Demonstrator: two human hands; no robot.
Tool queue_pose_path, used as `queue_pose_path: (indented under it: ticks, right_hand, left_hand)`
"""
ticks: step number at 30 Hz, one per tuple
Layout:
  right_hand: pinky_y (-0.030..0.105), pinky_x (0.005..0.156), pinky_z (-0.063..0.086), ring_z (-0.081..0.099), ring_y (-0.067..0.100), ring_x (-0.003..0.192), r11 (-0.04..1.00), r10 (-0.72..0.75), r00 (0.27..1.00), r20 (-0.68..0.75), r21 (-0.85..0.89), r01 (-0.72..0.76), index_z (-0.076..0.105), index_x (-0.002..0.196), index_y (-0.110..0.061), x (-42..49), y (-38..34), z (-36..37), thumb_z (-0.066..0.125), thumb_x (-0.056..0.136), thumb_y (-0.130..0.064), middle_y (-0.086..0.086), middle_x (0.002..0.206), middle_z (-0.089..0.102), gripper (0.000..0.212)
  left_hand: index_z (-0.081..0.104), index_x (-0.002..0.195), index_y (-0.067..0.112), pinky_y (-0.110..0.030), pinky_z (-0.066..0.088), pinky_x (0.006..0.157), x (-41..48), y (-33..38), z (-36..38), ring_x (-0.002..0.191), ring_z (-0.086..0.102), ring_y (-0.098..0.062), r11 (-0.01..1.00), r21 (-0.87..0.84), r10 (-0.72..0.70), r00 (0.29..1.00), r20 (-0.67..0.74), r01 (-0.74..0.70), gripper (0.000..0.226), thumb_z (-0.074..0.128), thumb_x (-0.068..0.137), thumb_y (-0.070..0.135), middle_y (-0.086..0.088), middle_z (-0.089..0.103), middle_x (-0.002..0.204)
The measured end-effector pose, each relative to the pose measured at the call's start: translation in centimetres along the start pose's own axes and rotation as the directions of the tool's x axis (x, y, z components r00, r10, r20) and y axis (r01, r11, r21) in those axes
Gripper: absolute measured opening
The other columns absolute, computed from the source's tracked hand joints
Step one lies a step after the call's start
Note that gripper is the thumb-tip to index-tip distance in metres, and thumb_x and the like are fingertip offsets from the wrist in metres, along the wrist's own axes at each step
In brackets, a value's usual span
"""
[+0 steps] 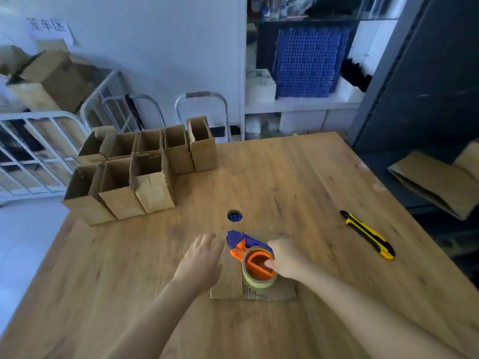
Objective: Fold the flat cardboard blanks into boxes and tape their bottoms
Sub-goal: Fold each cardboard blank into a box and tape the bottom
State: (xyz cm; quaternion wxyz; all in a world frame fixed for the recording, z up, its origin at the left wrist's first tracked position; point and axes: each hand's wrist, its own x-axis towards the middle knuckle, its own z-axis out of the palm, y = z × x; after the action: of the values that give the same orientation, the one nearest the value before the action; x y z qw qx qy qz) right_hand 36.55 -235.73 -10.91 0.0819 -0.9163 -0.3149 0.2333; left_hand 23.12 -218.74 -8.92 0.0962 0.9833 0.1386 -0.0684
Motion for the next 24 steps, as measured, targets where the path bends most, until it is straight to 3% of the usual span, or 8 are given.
queue_pose_path:
  ticks: [5,11,15,20,24]
  right_hand:
    - [0.026,0.063,0.048,0.060,0.017,0.075,0.997,0.011,0.994,-0.109,0.082,-0.002,0.060,0.088,-0.017,0.5,1.3,0.8,0.059,0.089,-0.023,0.001,0.090,0.064,0.007]
    - [0.022,0.051,0.037,0.058,0.018,0.068,0.989,0.110,0.966,-0.234,0.124,-0.083,0.056,0.080,-0.019,0.3,7.4,-1.3,0.057,0.089,-0.022,0.000,0.082,0.064,0.010]
    - [0.024,0.056,0.043,0.060,0.020,0.070,0.982,0.174,0.948,-0.267,0.124,-0.145,0.059,0.080,-0.017,0.5,11.8,-2.3,0.058,0.089,-0.021,0.002,0.083,0.066,0.010]
    - [0.025,0.061,0.048,0.062,0.020,0.075,0.971,0.238,0.924,-0.300,0.100,-0.218,0.067,0.093,-0.011,0.2,15.2,-2.2,0.060,0.091,-0.025,0.003,0.090,0.068,0.017]
    - [0.025,0.064,0.052,0.064,0.019,0.081,0.964,0.265,0.923,-0.278,0.102,-0.246,0.065,0.099,-0.014,-0.1,15.9,-2.1,0.059,0.092,-0.030,0.002,0.095,0.068,0.019]
  left_hand:
    - [0.030,0.146,0.022,-0.033,0.030,0.111,-0.6,2.4,0.8,0.140,0.023,-0.023,0.995,-0.024,-0.095,0.995,0.000,0.095,0.055,0.050,0.095,0.025,-0.004,0.023,0.151]
    - [0.031,0.144,0.020,-0.034,0.030,0.111,-1.2,4.6,3.1,0.139,0.024,-0.024,0.967,-0.090,-0.233,0.969,0.080,0.240,0.051,0.046,0.096,0.030,-0.007,0.023,0.152]
    - [0.031,0.141,0.018,-0.035,0.036,0.107,-0.8,6.0,4.3,0.135,0.031,-0.026,0.925,-0.145,-0.334,0.933,0.131,0.351,0.052,0.046,0.096,0.039,-0.008,0.030,0.148]
    - [0.030,0.141,0.015,-0.040,0.044,0.099,0.0,6.2,5.4,0.125,0.041,-0.029,0.787,-0.263,-0.526,0.830,0.187,0.558,0.074,0.055,0.085,0.055,-0.010,0.042,0.137]
    - [0.033,0.135,0.014,-0.043,0.051,0.090,0.5,6.0,6.1,0.112,0.047,-0.026,0.648,-0.417,-0.608,0.763,0.219,0.637,0.081,0.063,0.075,0.060,-0.007,0.047,0.124]
